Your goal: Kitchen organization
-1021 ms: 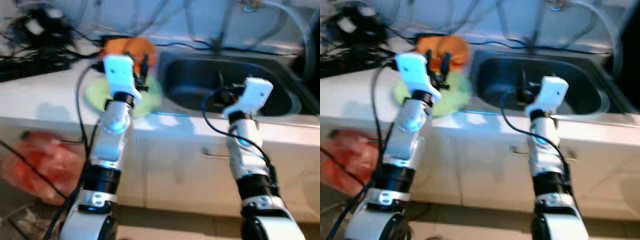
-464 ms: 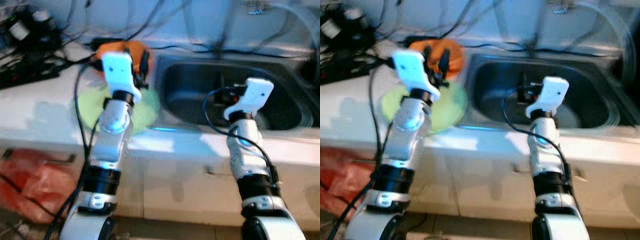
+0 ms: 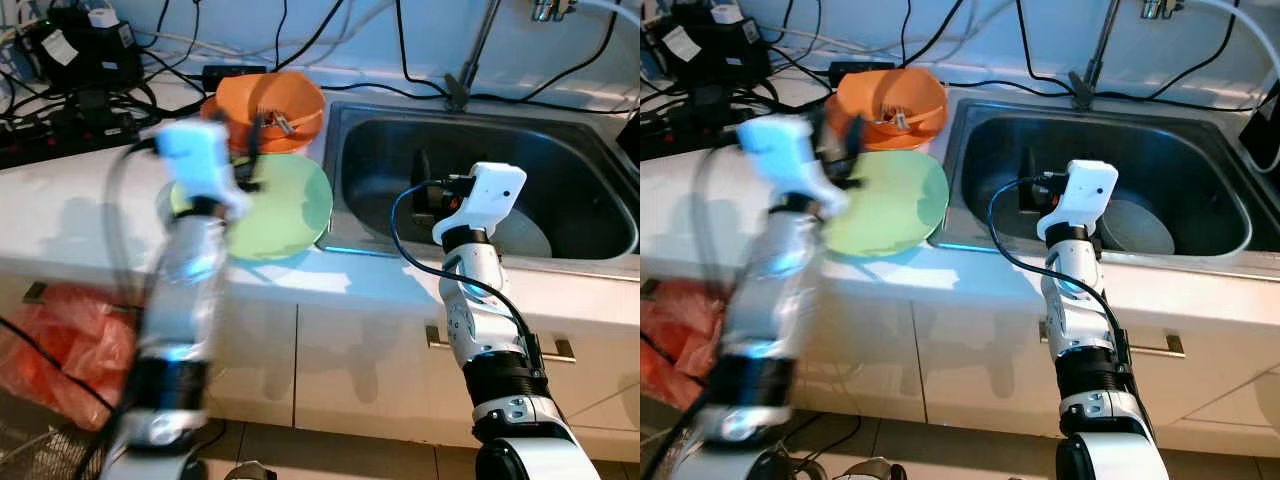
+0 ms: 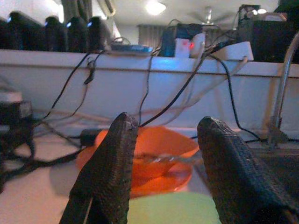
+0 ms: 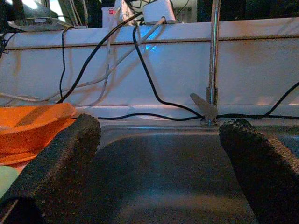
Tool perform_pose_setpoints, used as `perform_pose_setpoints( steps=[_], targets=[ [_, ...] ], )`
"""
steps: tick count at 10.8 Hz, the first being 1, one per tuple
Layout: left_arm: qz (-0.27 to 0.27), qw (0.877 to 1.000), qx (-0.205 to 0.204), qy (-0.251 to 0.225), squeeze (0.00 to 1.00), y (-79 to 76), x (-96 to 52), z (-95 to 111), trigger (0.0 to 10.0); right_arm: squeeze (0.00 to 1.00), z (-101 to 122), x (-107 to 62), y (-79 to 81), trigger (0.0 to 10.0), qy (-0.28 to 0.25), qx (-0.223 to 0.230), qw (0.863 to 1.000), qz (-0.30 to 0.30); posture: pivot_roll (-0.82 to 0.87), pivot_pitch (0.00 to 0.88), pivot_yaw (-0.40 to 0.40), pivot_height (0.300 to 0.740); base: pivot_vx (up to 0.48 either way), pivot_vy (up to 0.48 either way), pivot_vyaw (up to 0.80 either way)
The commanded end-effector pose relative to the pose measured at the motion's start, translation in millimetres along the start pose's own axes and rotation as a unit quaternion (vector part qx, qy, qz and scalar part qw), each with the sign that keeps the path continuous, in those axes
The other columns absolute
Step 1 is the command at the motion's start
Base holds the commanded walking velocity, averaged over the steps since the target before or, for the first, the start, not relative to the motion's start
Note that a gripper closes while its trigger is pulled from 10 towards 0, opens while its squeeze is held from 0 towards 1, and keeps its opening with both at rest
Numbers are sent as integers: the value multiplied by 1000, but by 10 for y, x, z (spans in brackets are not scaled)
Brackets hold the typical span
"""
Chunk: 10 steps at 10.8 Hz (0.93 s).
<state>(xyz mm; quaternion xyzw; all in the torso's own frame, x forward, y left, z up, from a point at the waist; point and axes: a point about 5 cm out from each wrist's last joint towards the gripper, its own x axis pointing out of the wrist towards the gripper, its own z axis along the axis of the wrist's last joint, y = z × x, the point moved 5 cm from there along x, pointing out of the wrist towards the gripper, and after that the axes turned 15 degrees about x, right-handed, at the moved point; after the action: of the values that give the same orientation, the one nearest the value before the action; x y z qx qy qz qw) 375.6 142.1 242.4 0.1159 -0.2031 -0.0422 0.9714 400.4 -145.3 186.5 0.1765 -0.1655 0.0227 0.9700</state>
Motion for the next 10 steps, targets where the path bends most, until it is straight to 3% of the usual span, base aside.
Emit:
perform_pose_setpoints(
  steps=[1, 2, 4, 5, 6, 7, 8, 10],
  targets=[
    [-15, 1000, -12, -2, 0, 44, -49, 42, 10000, 0, 28, -22, -49, 10000, -3, 4, 1000, -6, 59, 73, -25, 740, 0, 0, 0],
    [-28, 999, -19, 22, 0, 202, -163, -53, 10000, 0, 6, -37, -80, 10000, 0, 6, 1000, -11, 69, 73, -25, 740, 0, 0, 0],
    [-4, 994, -24, 108, 0, 564, -390, -372, 10000, 0, -42, -53, -72, 10000, 10, 10, 1000, -10, 81, 74, -25, 740, 0, 0, 0],
    [85, 977, -102, 167, 0, 806, -498, -574, 10000, 0, -56, -62, -52, 10000, 12, 11, 1000, -7, 80, 82, -26, 740, 0, 0, 0],
    [165, 946, -206, 190, 0, 980, -634, -719, 10000, 0, -72, -78, -49, 10000, 15, 11, 1000, -7, 81, 91, -29, 740, 0, 0, 0],
    [159, 944, -226, 180, 804, 991, -662, -670, 10000, 0, -89, -91, -51, 10000, 19, 11, 1000, -6, 85, 100, -33, 740, 0, 0, 0],
    [130, 949, -241, 154, 1000, 1007, -645, -533, 10000, 0, -121, -108, -36, 10000, 26, 10, 1000, -2, 87, 107, -35, 740, 0, 0, 0],
    [117, 944, -263, 159, 1000, 1043, -659, -449, 10000, 0, -119, -109, -28, 10000, 27, 13, 1000, -1, 93, 117, -38, 740, 0, 0, 0]
  ],
)
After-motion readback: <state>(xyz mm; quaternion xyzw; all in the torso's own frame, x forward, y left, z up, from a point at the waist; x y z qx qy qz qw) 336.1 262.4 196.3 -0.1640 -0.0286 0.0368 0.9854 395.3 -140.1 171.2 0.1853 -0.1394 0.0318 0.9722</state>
